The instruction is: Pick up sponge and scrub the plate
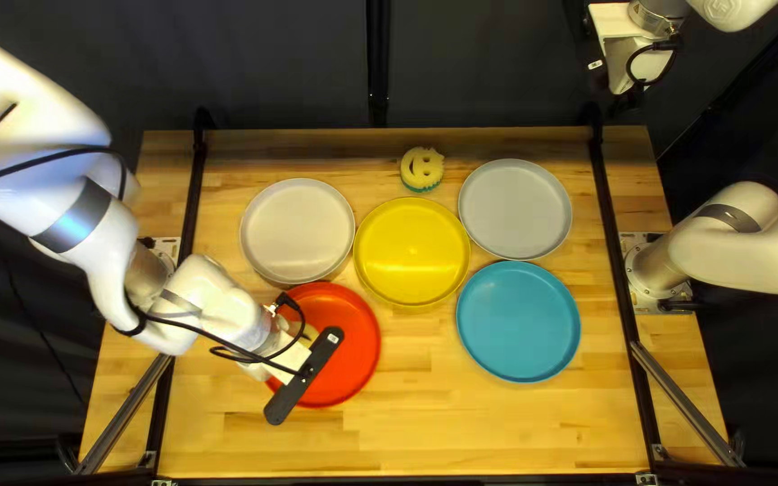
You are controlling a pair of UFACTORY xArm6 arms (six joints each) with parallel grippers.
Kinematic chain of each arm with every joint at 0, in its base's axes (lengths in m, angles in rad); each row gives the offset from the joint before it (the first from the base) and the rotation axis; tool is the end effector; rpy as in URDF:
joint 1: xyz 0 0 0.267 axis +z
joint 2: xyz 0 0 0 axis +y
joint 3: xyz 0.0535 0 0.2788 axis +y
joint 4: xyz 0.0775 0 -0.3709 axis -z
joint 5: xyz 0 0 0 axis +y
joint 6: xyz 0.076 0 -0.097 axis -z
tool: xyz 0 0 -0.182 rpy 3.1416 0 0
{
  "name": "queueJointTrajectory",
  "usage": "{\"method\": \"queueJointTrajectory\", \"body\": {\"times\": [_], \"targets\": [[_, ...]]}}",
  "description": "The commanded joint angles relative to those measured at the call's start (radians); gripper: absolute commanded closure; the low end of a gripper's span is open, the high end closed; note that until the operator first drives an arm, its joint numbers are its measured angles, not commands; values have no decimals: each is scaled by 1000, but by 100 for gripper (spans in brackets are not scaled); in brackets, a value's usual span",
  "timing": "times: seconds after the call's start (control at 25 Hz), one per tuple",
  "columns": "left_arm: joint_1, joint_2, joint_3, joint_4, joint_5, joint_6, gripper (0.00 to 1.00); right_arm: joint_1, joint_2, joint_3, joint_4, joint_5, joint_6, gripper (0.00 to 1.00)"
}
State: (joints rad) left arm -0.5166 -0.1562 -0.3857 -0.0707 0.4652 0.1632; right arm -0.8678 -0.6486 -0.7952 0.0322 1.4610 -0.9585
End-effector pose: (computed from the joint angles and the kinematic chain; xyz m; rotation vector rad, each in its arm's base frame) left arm 0.3149 -0.1835 0.0007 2.9463 -0.9402 0.1075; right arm 0.2155 -0.2409 0.2713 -3.1054 -0.1350 -0.0230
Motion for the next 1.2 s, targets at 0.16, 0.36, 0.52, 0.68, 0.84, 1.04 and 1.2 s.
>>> {"method": "queueJointTrajectory", "body": {"times": [0.16,0.36,0.52,0.68,0.84,1.04,1.2], "targets": [[119,68,-61,-13,-32,129,100,0,0,0,0,0,0,0],[193,131,-117,-29,-57,223,100,0,0,0,0,0,0,0],[207,117,-91,-43,-68,249,100,0,0,0,0,0,0,0],[190,57,-25,-53,-67,232,100,0,0,0,0,0,0,0],[160,0,38,-64,-65,198,100,0,0,0,0,0,0,0],[126,-41,95,-87,-70,170,100,0,0,0,0,0,0,0],[124,-42,93,-94,-65,171,100,0,0,0,0,0,0,0]]}}
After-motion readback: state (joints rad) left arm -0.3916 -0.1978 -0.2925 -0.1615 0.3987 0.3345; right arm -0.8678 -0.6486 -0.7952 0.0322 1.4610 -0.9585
